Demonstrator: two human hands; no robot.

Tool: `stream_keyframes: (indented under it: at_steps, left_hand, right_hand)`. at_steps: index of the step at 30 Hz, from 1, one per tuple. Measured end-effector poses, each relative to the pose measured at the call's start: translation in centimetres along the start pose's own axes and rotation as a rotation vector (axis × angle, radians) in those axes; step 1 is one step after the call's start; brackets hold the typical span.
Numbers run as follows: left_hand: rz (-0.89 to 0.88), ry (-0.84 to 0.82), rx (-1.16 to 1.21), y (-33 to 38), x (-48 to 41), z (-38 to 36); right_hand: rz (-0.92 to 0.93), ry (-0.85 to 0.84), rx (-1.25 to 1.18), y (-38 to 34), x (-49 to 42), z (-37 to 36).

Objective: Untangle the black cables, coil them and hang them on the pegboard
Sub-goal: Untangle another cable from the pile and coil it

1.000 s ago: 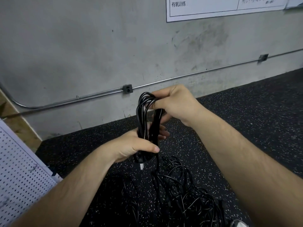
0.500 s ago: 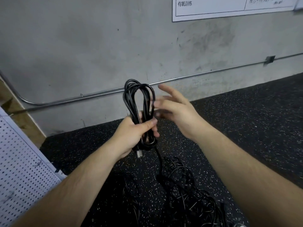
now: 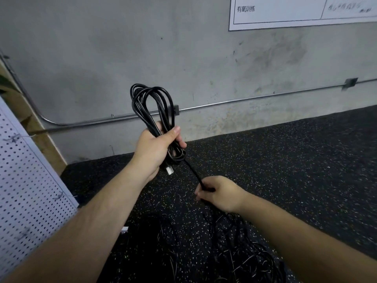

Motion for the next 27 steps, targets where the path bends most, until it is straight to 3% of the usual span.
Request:
stream_keyframes:
  at_steps: [4,8,13,16,19,23,25,27]
  left_hand:
    - [-0.002,0.065,-0.023,-0.5,-0.1,0.5]
    - [0.003,0.13,-0.039,-1.0,-0.4,1.3]
    - [-0.043,-0.006,-0.382,-0.8,-0.6,0.6]
    - [-0.046,-0.204,-0.589,-1.2,-0.1,-1.2]
    - [0.018,-0.355,-0.569,-2.2,0.9,-2.8]
    - [0.094,-0.461,-0.214,-2.2,3.4,-6.2]
    - [0.169,-0.43,0.021,-2.4,4.2,-7.2]
    - [0.199,-0.42,0.094,-2.2,4.6,-7.6]
  right_hand:
    - [-0.059,0.028,0.134,0.3,0.3,0.3]
    - [-0.001,0.049,0.303,-1.3,1.7,-0.3]
    - [0.133,0.128,0.5,-3.0,3.4,1.1]
    - [0.234,0.226,0.336,-4.1,4.0,3.9]
    - [0.265,0.307,0.034,-4.5,4.6,7.4]
    - [0.28,0.343,-0.339,-5.0,4.9,9.9]
    - [0.307,0.255,-0.52,-5.4,4.7,9.5]
    - [0.326,0.162,-0.654,-5.6,4.2,9.1]
Point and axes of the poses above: each hand's wrist, its own x-axis away from the middle knuckle, its own z-axis out of the back of the hand, y = z × x, the point moved 10 cm from there along -x, towards the middle knuckle, and after that the axes turned 12 degrees about -z, right-handed, at the moved point
